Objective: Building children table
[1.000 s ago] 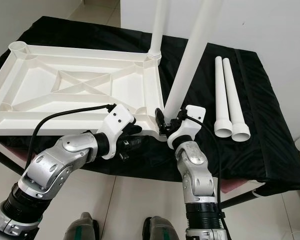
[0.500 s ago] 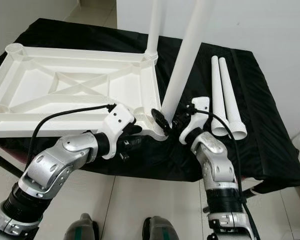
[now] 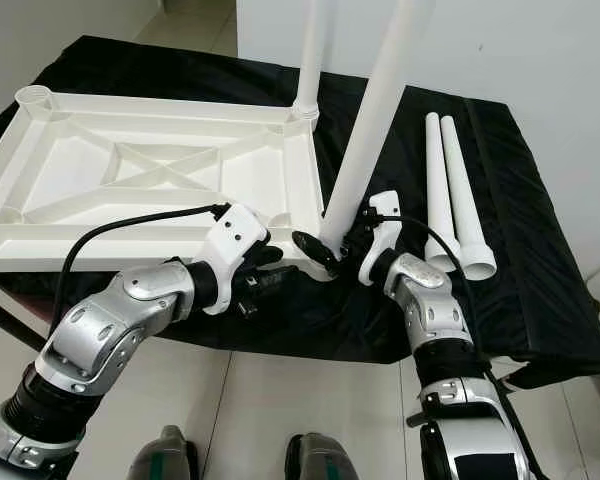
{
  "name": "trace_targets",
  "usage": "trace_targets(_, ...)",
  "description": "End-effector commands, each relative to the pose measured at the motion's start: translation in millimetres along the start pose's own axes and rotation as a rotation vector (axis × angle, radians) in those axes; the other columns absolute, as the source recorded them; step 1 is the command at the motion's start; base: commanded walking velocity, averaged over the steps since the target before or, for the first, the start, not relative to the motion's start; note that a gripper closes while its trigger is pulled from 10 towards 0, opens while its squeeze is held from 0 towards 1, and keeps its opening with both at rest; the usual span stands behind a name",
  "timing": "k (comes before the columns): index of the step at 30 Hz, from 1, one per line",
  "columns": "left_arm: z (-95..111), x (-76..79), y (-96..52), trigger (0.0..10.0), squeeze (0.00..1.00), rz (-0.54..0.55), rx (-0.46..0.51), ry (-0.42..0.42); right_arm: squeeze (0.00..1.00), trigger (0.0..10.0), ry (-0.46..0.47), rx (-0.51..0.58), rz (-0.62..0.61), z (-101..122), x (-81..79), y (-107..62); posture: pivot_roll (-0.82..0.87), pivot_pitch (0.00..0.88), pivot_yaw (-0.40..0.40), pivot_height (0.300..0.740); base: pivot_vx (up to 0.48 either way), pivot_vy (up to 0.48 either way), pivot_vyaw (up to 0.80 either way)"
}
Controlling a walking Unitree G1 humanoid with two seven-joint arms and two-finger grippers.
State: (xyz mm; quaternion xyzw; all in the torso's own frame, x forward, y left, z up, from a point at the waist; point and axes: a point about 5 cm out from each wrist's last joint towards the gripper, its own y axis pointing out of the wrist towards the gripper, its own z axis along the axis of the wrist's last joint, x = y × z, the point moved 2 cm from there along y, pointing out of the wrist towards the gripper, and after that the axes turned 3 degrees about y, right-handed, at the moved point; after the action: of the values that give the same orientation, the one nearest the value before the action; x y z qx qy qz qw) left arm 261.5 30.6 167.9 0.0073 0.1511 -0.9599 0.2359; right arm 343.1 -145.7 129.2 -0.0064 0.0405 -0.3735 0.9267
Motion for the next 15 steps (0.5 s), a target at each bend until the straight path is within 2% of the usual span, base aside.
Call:
trace_targets(1,0.4,-1.7,1.8,10.0,0.00,0.021,-0.012,0.005,0.00,0.0,-0.010,-0.011,0.014,-1.4,1.5,0.3,-0.02,0.018,-0.052,0.740,0.000,0.000,0.00)
trace_targets(8,1.5,-0.4,2.8,10.0,0.00,0.015,-0.009,0.005,0.00,0.0,0.006,-0.013,0.024,-5.9,1.5,0.1,-0.02,0.021,-0.050,0.740,0.000,0.000,0.00)
trace_targets(15,1.4,0.0,2.4,10.0,0.00,0.013,-0.009,0.003,0.00,0.0,0.049,0.054,-0.034,-2.6,-1.7,-0.7,-0.03,0.024,-0.052,0.740,0.000,0.000,0.00)
